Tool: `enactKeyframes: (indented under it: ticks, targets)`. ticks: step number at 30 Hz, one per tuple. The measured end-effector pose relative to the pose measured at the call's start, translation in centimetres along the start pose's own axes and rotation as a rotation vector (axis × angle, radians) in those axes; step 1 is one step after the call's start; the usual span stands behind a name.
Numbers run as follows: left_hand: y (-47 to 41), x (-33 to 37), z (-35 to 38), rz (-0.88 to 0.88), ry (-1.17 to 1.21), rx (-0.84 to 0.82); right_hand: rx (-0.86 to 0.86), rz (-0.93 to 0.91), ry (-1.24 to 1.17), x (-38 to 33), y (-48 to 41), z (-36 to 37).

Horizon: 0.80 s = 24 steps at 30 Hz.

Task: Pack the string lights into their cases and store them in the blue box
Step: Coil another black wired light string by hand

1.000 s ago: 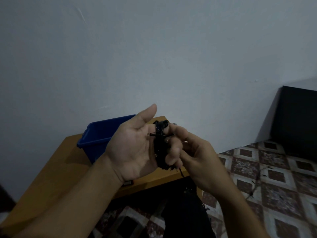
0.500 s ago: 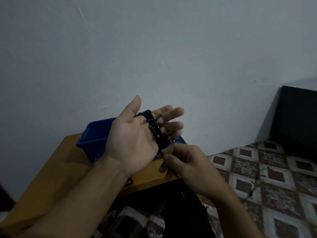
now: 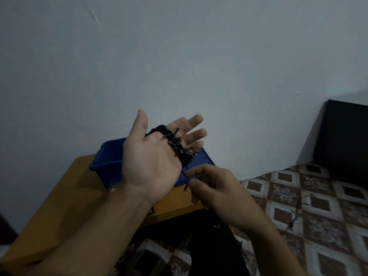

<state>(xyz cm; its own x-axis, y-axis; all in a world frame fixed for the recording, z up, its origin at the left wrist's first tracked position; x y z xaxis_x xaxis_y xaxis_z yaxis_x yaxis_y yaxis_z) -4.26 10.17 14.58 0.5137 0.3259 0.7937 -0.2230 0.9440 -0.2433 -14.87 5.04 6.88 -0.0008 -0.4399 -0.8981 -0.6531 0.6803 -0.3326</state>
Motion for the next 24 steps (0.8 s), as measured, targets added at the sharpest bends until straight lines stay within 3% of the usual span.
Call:
enactKeyframes:
  ticks: [9,24]
  targets:
    - [-0.2,0.5,-0.3,0.105,-0.162,0.086,0.032,-0.035,0.011,0.1,0.0,-0.6]
    - [0.2,-1.9,-0.2,-0.180,-0.546,0.007,0.148,-0.089,-0.276,-1.1,0.3,-1.7]
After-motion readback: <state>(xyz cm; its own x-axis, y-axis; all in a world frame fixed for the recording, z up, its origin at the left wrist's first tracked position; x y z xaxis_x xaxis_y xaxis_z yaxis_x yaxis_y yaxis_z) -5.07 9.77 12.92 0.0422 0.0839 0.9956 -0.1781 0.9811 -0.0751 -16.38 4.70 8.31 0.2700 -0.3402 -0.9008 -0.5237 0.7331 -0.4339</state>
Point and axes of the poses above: each hand's wrist, its own y-axis away from the middle knuckle, its own z-axis out of the palm, x = y × z, the point moved 6 cm from there along -y, towards the middle knuckle, and after that the axes turned 3 degrees about x, right-handed, at the moved point
